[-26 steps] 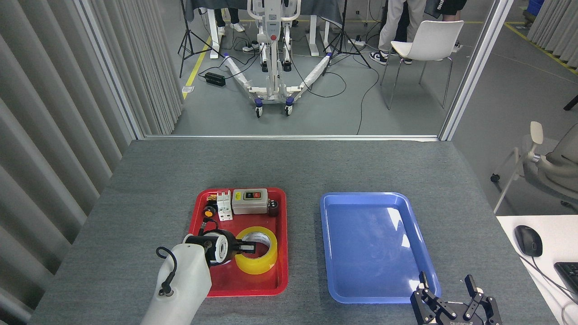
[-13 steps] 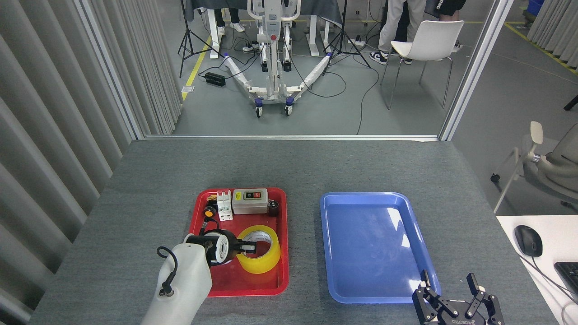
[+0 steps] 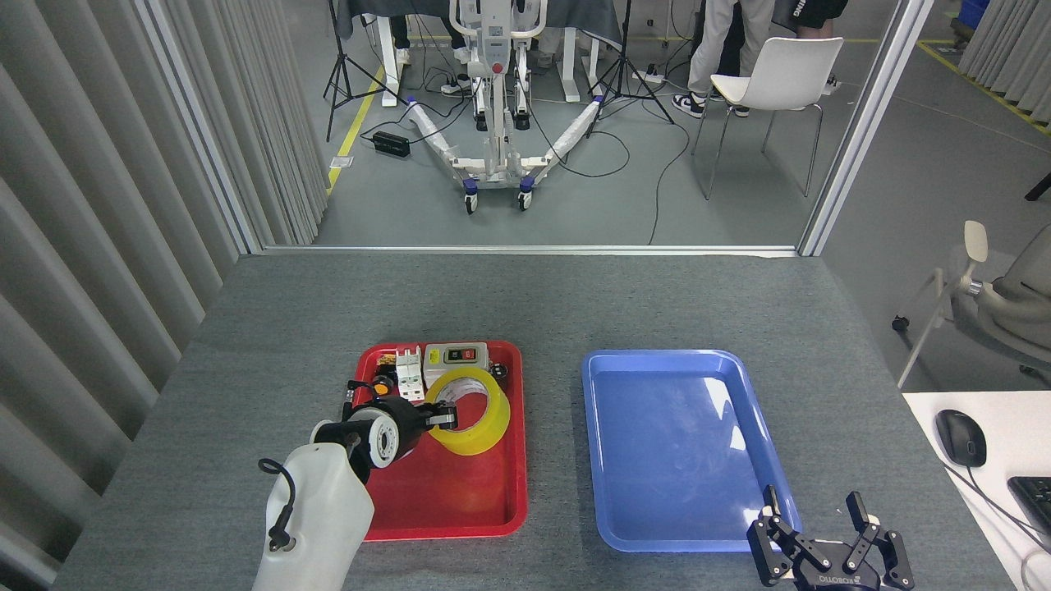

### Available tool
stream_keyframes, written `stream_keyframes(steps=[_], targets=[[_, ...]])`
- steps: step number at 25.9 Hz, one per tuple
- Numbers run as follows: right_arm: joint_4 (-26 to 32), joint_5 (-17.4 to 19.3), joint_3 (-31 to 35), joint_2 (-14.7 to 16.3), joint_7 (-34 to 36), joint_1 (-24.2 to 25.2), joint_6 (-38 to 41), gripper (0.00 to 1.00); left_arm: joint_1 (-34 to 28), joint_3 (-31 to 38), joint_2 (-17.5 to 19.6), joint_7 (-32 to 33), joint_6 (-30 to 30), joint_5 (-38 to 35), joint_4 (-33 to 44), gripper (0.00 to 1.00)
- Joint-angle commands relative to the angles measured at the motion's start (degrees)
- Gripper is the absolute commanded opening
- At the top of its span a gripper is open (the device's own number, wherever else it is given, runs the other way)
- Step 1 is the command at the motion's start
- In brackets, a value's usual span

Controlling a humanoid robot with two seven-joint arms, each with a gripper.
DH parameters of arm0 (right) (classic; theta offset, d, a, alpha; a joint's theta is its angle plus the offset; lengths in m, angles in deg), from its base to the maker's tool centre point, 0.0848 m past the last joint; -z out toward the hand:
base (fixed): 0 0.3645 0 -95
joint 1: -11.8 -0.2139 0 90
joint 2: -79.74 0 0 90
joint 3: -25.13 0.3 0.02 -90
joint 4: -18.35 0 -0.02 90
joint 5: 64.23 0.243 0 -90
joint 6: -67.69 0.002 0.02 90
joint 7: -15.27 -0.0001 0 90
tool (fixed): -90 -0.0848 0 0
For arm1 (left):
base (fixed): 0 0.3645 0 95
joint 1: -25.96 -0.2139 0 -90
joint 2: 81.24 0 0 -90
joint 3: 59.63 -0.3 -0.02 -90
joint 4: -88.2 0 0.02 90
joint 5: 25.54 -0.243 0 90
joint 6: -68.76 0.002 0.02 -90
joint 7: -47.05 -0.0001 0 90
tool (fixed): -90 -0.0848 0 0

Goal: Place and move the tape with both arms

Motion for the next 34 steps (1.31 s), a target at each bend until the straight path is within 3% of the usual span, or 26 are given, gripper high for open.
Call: stream_keyframes(steps=[1, 7, 9, 12, 15, 16, 18, 21, 23, 25, 27, 30, 34], targets=[[0.0, 0.0, -0.1, 0.1, 0.0, -0.1, 0.3, 1.00, -3.6, 5.6, -1.0, -3.6, -8.2, 1.3, 4.4, 0.09], [0.4, 0.0, -0.1, 0.3, -0.1, -5.1, 0.5, 1.00, -5.3, 9.1, -0.5, -2.2, -15.4, 24.2, 4.6, 0.10], [0.6, 0.0, -0.1, 0.4, -0.1, -6.9, 2.5, 1.00, -6.3, 10.4, 2.2, -0.3, -23.0, 37.6, 2.2, 0.16], [0.5, 0.8, 0.4, 1.2, 0.0, -7.9, 13.8, 1.00, -10.9, 10.7, 11.6, 4.4, -37.9, 54.8, -2.0, 0.16], [0.6, 3.2, 2.5, 3.1, 0.1, -7.7, 26.3, 1.00, -18.0, 9.0, 12.5, 8.9, -42.0, 61.7, 3.6, 0.16], [0.6, 5.6, 2.5, 6.0, 0.1, -7.6, 30.1, 0.99, -20.4, 8.7, 12.4, 10.9, -42.1, 64.3, 6.5, 0.16], [0.9, 13.1, 0.6, 14.9, 0.2, -6.6, 36.2, 0.99, -23.6, 6.3, 12.1, 13.9, -42.1, 69.0, 10.4, 0.16], [1.3, 24.2, -10.5, 28.1, 3.1, -6.1, 37.5, 0.98, -24.8, 0.2, 12.1, 14.2, -42.3, 71.1, 13.8, 0.16], [1.9, 26.7, -17.3, 35.8, 6.5, -8.1, 35.6, 0.97, -26.2, -1.2, 12.1, 14.5, -42.3, 71.3, 16.1, 0.16], [3.5, 26.9, -24.5, 40.3, 9.4, -10.9, 32.8, 0.96, -28.1, -4.5, 12.0, 14.6, -42.1, 71.9, 19.3, 0.16], [5.4, 26.6, -31.8, 42.1, 10.5, -14.5, 29.5, 0.96, -28.5, -8.7, 12.0, 14.4, -42.2, 71.9, 21.0, 0.16], [6.0, 25.5, -39.6, 41.5, 10.4, -20.0, 28.4, 0.95, -30.2, -11.1, 11.2, 14.2, -42.2, 71.6, 22.9, 0.16], [6.2, 18.9, -46.5, 39.5, 10.3, -23.6, 25.8, 0.92, -31.3, -11.8, 8.8, 14.1, -41.9, 70.8, 24.2, 0.16]])
